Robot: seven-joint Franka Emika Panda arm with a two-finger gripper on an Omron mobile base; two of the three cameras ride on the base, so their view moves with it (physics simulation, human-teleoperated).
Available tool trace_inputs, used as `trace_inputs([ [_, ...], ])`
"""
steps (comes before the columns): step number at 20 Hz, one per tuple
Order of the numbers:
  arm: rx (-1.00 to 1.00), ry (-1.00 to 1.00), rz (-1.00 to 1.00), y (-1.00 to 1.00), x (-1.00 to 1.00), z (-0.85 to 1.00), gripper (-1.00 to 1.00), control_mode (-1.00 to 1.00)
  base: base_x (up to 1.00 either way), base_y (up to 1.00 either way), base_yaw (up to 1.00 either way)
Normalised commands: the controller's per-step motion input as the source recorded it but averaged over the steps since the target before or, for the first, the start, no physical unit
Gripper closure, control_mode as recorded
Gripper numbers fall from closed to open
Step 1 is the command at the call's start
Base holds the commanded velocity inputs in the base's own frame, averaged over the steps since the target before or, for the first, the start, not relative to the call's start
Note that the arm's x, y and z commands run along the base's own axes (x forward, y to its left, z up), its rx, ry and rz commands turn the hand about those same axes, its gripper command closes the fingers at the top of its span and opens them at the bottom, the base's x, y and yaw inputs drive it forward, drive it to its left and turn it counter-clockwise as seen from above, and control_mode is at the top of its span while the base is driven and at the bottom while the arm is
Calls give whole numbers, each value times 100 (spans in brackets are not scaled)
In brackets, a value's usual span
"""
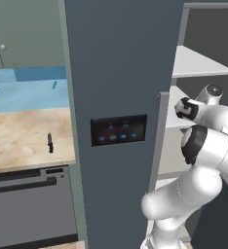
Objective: Retrieve the butter from the fridge and place it on a plate on the dining table. Then retrieve the butter knife by the fridge and place it near the plate.
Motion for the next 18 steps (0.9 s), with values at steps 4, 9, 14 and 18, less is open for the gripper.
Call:
trace_inputs([
  [4, 0, 0, 0, -12, 43, -17, -100, -100, 0, 0, 0],
  [9, 0, -1, 0, 0, 52, -22, -100, -100, 0, 0, 0],
  [14, 0, 0, 2, -20, 56, -36, -100, -100, 0, 0, 0],
  [18, 0, 0, 2, -14, 55, -20, -100, -100, 0, 0, 0],
])
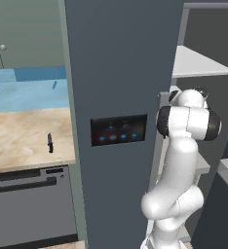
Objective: Retrieve the butter from the fridge and place it on a plate on the dining table. Then retrieve the butter knife by the fridge and place it near the plate.
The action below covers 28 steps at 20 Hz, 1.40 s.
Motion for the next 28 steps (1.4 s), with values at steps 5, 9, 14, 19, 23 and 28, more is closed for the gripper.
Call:
trace_inputs([
  [5, 0, 0, 4, -5, 11, -23, 100, -100, 0, 0, 0],
  [9, 0, 1, 4, 19, -5, -10, 100, -100, 0, 0, 0],
  [14, -11, -11, 1, 58, -75, 17, 100, -100, 0, 0, 0],
  [19, -9, 1, 0, 50, -99, 77, 100, -100, 0, 0, 0],
  [23, -1, 10, 0, 34, -100, 99, 100, -100, 0, 0, 0],
  [28, 0, 9, 0, 9, -100, 100, 100, -100, 0, 0, 0],
])
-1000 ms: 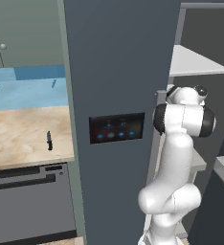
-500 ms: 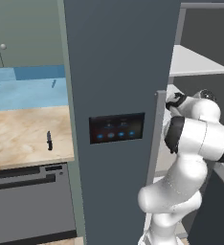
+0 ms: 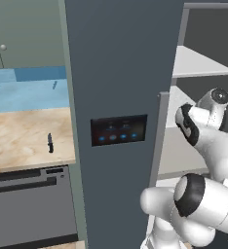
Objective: Retrieve the butter from the fridge and place it on a plate on the dining table. Then retrieve the butter knife by the fridge and place it near the plate.
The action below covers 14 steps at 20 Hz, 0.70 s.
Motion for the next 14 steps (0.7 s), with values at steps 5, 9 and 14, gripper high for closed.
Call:
trace_inputs([
  [5, 9, 19, 4, 16, -100, 92, 100, -100, 0, 0, 0],
  [9, 3, 14, 8, 69, -88, 42, 100, -100, 0, 0, 0],
  [14, 0, -1, 1, 77, -76, 1, 100, -100, 0, 0, 0],
])
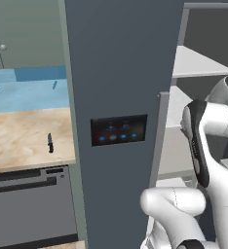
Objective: Retrieve the butter from the fridge and place it on a plate on the dining table. Then retrieve the butter knife by the fridge and place it near the plate.
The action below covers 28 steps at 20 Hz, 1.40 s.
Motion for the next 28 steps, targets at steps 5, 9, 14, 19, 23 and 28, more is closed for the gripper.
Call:
trace_inputs([
  [5, 0, -4, 0, 47, -64, -19, 100, -100, 0, 0, 0],
  [9, 0, 1, 0, 7, -28, -2, 100, -100, 0, 0, 0],
  [14, 0, 0, 0, 0, 0, 0, 100, 100, -40, 8, 1],
  [19, 0, 0, 0, 0, 0, 0, 100, 100, -100, 60, -16],
  [23, 0, 0, 0, 0, 0, 0, 100, 100, -79, 61, -58],
  [28, 0, 0, 0, 0, 0, 0, 100, 100, -40, 37, -81],
])
